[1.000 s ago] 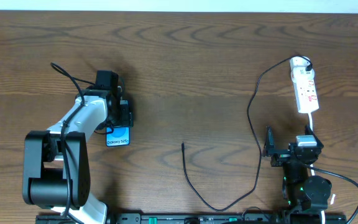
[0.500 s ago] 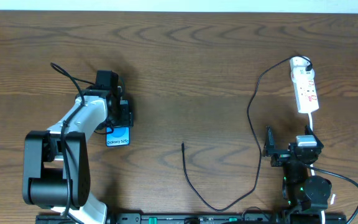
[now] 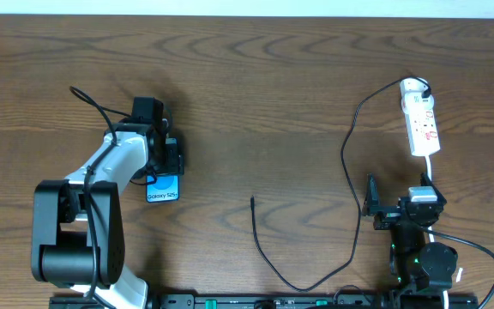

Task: Plug charger to phone and switch on socket

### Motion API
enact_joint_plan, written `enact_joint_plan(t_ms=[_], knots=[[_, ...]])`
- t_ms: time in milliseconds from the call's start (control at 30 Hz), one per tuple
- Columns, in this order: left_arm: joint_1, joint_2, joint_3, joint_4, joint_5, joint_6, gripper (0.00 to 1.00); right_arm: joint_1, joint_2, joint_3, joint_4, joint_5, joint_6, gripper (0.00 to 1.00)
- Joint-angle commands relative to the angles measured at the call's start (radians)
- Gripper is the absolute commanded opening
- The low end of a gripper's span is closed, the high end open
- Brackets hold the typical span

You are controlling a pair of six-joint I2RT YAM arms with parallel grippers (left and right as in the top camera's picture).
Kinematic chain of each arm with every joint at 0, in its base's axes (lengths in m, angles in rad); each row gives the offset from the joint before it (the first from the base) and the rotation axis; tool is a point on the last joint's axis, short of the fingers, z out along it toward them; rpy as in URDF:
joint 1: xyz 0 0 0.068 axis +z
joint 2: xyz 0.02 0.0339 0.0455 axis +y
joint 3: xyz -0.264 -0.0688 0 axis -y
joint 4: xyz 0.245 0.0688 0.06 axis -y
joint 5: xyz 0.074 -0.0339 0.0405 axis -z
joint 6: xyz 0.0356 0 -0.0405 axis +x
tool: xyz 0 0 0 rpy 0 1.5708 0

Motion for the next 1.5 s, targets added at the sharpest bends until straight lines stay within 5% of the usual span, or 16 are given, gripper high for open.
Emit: enact_joint_plan(t_ms=[0,433,800,1133,1467], knots=[[0.003,-0.024,0.038,-0.017,-0.005,-0.002,0.07,0.003,-0.006,-0.002,-0.004,0.003,0.013,0.99],[0.003,-0.183,0.059,-0.077,0.027,-0.003,0.08,0.003,-0.006,-0.002,-0.004,0.003,0.013,0.99],[0.003,-0.242,0.059,-0.077,0.47,-0.082,0.07,0.003,-0.006,-0.002,-0.004,0.003,0.013,0.99],[0.003,-0.242,0.059,-0.01,0.864,-0.315,0.08,0.003,-0.006,-0.002,-0.004,0.003,0.013,0.99],[0.003,-0.242,0.059,0.113,1.195,-0.706,0.07,0.003,-0.006,-0.002,-0.004,0.003,0.013,0.99]])
